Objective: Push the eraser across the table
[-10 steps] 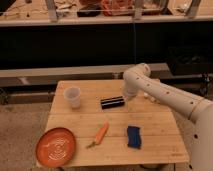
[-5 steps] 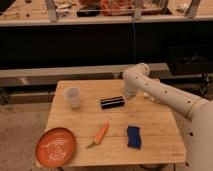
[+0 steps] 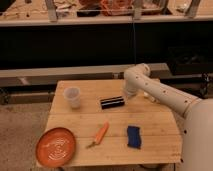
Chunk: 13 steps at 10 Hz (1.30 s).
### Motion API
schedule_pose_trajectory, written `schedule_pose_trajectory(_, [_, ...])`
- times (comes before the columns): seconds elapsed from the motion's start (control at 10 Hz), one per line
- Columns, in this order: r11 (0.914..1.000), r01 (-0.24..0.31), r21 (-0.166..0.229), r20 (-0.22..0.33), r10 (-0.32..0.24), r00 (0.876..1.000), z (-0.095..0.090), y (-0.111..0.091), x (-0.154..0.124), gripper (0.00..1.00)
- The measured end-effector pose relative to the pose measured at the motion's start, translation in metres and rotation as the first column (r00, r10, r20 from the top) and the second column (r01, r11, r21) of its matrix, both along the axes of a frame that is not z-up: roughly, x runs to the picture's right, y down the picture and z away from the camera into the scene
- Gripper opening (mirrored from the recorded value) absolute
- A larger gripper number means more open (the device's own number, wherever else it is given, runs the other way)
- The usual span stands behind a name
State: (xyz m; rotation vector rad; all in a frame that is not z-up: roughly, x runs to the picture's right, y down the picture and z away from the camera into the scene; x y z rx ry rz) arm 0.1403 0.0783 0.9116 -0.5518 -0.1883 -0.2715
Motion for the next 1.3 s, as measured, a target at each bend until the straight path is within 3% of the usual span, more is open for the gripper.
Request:
schedule_pose_trajectory(0.3, [0.9999, 0.013, -0.010, 0.007, -0.013, 1.000, 0.015, 0.000, 0.005, 0.03])
schedule_pose_trajectory(0.8, [0.9946, 0.098, -0.034, 0.047, -0.097, 0.994, 0.016, 0.014, -0.013, 0.02])
schedule_pose_trajectory(1.0, [0.9880, 0.148, -0.046, 0.077, -0.144, 0.987, 0.012, 0.023, -0.033, 0.02])
schedule_pose_trajectory(1.3, [0.9800, 0.191, -0.056, 0.100, -0.185, 0.978, 0.011, 0.029, -0.042, 0.02])
